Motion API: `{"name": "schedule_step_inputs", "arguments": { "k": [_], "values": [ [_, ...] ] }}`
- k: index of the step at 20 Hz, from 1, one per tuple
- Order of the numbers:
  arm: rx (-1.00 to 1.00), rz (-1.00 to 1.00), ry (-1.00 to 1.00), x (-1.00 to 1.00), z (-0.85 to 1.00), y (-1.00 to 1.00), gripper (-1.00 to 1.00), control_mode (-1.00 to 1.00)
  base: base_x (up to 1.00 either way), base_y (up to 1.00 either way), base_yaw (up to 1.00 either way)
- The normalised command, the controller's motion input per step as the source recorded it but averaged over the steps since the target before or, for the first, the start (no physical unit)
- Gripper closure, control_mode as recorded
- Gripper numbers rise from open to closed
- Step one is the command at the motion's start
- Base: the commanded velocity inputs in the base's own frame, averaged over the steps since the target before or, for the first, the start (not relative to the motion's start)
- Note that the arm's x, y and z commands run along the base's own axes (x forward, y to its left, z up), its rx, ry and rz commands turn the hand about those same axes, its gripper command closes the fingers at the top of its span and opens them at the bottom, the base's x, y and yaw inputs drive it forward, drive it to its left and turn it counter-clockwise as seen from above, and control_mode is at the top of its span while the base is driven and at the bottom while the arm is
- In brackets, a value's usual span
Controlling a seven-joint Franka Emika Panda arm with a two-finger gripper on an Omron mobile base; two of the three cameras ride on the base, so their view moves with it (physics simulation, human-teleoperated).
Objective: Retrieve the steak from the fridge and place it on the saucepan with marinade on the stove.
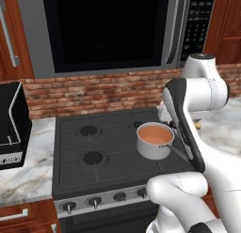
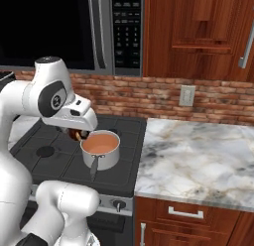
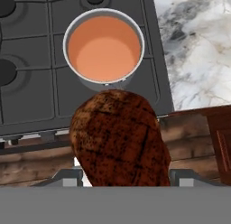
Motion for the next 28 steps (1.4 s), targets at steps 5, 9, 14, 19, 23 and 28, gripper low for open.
{"name": "schedule_step_inputs", "arguments": {
  "k": [5, 9, 14, 19, 23, 28],
  "values": [
    [0.00, 0.00, -0.01, 0.27, -0.34, 0.00, 1.00, -1.00, 0.00, 0.00, 0.00],
    [-0.01, 0.00, -0.05, 0.31, -0.37, 0.00, 1.00, -1.00, 0.00, 0.00, 0.00],
    [0.00, 0.00, -0.08, 0.21, -0.33, 0.00, 1.00, -1.00, 0.00, 0.00, 0.00],
    [0.00, 0.00, -0.02, 0.20, -0.10, 0.00, 1.00, -1.00, 0.00, 0.00, 0.00],
    [0.00, 0.00, 0.00, 0.28, 0.00, 0.00, 1.00, -1.00, 0.00, 0.00, 0.00],
    [0.00, 0.01, 0.00, 0.35, -0.05, 0.00, 1.00, -1.00, 0.00, 0.00, 0.00]
  ]
}}
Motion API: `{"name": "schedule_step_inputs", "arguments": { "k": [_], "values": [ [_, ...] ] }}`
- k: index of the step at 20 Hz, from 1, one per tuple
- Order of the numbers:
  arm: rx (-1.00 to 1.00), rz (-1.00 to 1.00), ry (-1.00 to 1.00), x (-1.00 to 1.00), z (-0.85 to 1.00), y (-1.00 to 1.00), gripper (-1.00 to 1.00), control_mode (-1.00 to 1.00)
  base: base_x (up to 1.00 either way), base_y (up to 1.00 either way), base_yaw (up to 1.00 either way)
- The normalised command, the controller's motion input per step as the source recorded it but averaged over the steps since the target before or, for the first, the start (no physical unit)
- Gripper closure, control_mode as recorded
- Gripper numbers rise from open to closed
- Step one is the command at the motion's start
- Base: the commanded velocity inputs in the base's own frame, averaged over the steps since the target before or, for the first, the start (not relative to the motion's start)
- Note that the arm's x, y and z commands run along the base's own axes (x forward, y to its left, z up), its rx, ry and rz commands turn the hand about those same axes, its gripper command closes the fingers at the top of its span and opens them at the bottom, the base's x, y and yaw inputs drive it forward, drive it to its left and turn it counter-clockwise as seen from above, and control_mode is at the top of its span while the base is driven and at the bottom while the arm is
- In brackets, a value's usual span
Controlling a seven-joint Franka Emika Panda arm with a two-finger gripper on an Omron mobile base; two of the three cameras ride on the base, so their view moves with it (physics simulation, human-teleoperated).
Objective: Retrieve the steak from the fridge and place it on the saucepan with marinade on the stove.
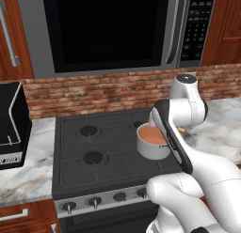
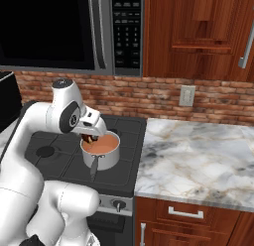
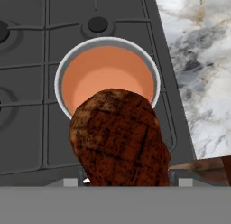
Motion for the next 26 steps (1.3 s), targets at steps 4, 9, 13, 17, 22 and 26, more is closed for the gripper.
{"name": "schedule_step_inputs", "arguments": {
  "k": [4, 9, 13, 17, 22, 26],
  "values": [
    [0.00, 0.01, 0.00, 0.44, -0.08, 0.00, 1.00, -1.00, 0.00, 0.00, 0.00],
    [0.00, 0.00, 0.00, 0.39, -0.22, 0.00, 1.00, -1.00, 0.00, 0.00, 0.00],
    [0.00, 0.02, 0.00, 0.23, -0.36, 0.00, 1.00, -1.00, 0.00, 0.00, 0.00],
    [0.00, 0.03, 0.00, 0.10, -0.42, 0.00, 1.00, -1.00, 0.00, 0.00, 0.00],
    [0.00, 0.02, 0.00, 0.09, -0.30, 0.00, 1.00, -1.00, 0.00, 0.00, 0.00],
    [0.00, 0.01, 0.00, 0.06, -0.17, 0.00, 1.00, -1.00, 0.00, 0.00, 0.00]
  ]
}}
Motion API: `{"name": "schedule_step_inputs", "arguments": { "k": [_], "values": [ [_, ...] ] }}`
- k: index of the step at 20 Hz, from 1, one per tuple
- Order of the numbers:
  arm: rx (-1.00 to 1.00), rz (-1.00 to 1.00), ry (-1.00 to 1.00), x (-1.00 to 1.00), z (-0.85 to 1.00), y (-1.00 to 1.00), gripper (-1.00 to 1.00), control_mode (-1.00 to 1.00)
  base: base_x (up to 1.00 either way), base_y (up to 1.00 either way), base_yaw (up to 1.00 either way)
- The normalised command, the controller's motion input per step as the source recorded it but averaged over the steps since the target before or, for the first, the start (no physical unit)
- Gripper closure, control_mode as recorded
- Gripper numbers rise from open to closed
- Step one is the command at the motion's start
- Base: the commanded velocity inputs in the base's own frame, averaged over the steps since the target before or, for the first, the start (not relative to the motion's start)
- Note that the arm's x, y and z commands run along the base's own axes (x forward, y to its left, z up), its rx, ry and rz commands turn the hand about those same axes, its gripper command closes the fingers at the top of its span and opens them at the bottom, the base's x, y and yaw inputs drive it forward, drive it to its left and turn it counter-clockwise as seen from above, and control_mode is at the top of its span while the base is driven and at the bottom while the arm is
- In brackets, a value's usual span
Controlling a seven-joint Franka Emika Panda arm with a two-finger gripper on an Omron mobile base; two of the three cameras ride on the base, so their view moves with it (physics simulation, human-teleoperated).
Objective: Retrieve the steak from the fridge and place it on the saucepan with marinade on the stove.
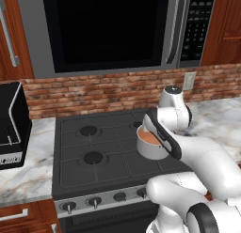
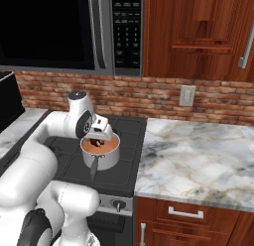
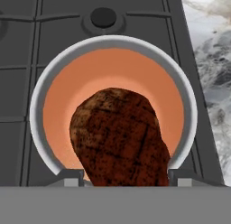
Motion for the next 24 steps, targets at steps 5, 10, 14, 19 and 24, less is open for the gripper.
{"name": "schedule_step_inputs", "arguments": {
  "k": [5, 10, 14, 19, 24],
  "values": [
    [0.00, 0.01, 0.00, 0.01, -0.14, 0.00, 1.00, -1.00, 0.00, 0.00, 0.00],
    [0.00, 0.00, 0.00, 0.11, -0.10, 0.00, 1.00, -1.00, 0.00, 0.00, 0.00],
    [0.00, 0.00, 0.00, 0.12, -0.01, 0.00, 1.00, -1.00, 0.00, 0.00, 0.00],
    [0.00, 0.00, 0.00, 0.16, 0.00, 0.00, 1.00, -1.00, 0.00, 0.00, 0.00],
    [0.00, 0.00, 0.00, 0.05, -0.09, 0.00, 1.00, -1.00, 0.00, 0.00, 0.00]
  ]
}}
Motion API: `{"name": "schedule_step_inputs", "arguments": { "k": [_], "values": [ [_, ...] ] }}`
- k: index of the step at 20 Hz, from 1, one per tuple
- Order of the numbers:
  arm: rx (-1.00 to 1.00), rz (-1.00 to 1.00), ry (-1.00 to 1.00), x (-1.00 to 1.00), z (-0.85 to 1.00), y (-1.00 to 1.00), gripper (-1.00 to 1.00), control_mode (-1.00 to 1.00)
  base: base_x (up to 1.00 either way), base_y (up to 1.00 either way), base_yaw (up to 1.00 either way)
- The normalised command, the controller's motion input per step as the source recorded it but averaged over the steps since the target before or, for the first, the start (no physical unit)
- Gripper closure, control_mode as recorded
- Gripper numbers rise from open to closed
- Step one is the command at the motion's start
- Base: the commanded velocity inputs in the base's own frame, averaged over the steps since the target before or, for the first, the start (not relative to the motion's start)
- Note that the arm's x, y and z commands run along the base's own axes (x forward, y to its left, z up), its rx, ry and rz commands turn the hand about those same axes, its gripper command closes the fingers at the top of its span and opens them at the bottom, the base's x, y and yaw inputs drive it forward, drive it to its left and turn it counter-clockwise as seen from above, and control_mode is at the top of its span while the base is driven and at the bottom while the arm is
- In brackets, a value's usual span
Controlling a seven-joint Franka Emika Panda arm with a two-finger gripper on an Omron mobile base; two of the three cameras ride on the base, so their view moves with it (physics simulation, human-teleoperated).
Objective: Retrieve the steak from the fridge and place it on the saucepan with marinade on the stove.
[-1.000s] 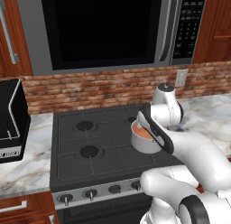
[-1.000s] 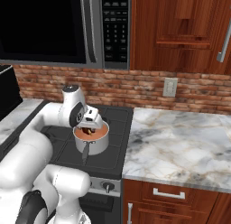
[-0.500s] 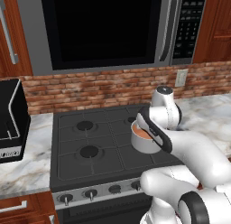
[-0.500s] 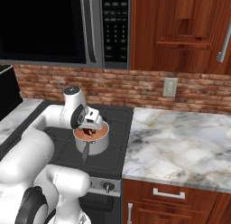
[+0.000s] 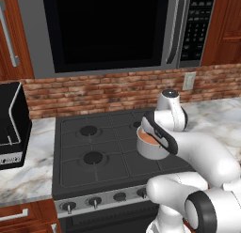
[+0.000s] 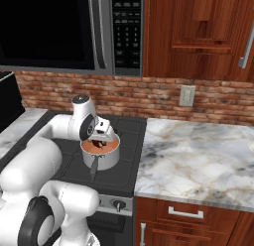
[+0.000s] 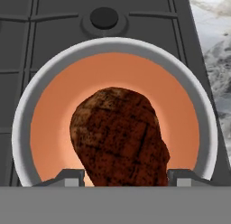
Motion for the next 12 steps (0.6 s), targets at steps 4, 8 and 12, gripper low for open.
{"name": "schedule_step_inputs", "arguments": {
  "k": [4, 8, 12],
  "values": [
    [0.00, 0.00, 0.00, 0.07, -0.10, 0.00, 1.00, -1.00, 0.00, 0.00, 0.00],
    [0.00, 0.00, 0.00, 0.09, -0.07, 0.00, 1.00, -1.00, 0.00, 0.00, 0.00],
    [0.00, 0.00, 0.00, 0.10, -0.08, 0.00, 1.00, -1.00, 0.00, 0.00, 0.00]
  ]
}}
